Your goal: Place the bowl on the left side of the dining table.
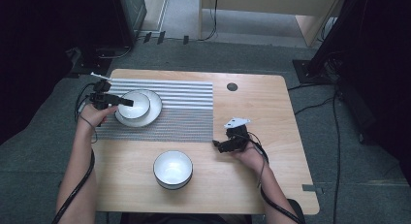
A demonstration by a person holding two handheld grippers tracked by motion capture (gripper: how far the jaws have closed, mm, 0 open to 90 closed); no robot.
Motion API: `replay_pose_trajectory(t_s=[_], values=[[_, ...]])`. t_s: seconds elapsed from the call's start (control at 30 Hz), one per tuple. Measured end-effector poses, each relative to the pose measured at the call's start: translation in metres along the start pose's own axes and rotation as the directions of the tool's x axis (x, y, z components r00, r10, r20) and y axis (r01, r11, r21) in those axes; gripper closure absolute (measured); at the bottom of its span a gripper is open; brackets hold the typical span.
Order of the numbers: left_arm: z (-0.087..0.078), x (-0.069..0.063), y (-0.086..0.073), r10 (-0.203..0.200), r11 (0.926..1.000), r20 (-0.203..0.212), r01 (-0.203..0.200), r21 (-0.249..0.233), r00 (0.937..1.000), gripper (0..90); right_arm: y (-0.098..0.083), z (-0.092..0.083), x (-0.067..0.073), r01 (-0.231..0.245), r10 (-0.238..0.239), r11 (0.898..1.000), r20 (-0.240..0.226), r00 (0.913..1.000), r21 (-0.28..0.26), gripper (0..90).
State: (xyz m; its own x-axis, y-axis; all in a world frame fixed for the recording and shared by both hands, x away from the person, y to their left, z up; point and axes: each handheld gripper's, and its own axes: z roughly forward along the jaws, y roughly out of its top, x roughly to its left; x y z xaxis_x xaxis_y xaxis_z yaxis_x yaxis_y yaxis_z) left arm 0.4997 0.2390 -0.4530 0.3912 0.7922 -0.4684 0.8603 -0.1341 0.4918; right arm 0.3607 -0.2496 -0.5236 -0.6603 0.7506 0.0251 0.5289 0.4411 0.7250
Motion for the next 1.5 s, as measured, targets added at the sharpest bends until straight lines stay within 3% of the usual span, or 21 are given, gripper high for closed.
replay_pose_trajectory(t_s=[0.1, 0.87, 1.5], values=[[-0.004, -0.003, -0.002, 0.016, 0.9999, -0.014, -0.016, 0.005, 0.9998, 37.6, 0.0, 0.0, 0.0, 0.0, 0.0, 1.0, 0.0, 1.0, 0.0, 7.0], [-0.025, -0.017, -0.024, 0.031, 0.9993, -0.033, -0.032, -0.017, 0.999, 36.2, 0.001, 0.001, 0.0, 0.003, -0.003, 1.0, -0.006, 1.0, -0.001, 6.8], [-0.039, -0.029, -0.042, 0.049, 0.9986, -0.006, -0.049, -0.018, 0.9988, 35.9, 0.001, 0.001, -0.003, 0.021, -0.021, 1.0, -0.022, 0.9995, 0.001, 6.7]])
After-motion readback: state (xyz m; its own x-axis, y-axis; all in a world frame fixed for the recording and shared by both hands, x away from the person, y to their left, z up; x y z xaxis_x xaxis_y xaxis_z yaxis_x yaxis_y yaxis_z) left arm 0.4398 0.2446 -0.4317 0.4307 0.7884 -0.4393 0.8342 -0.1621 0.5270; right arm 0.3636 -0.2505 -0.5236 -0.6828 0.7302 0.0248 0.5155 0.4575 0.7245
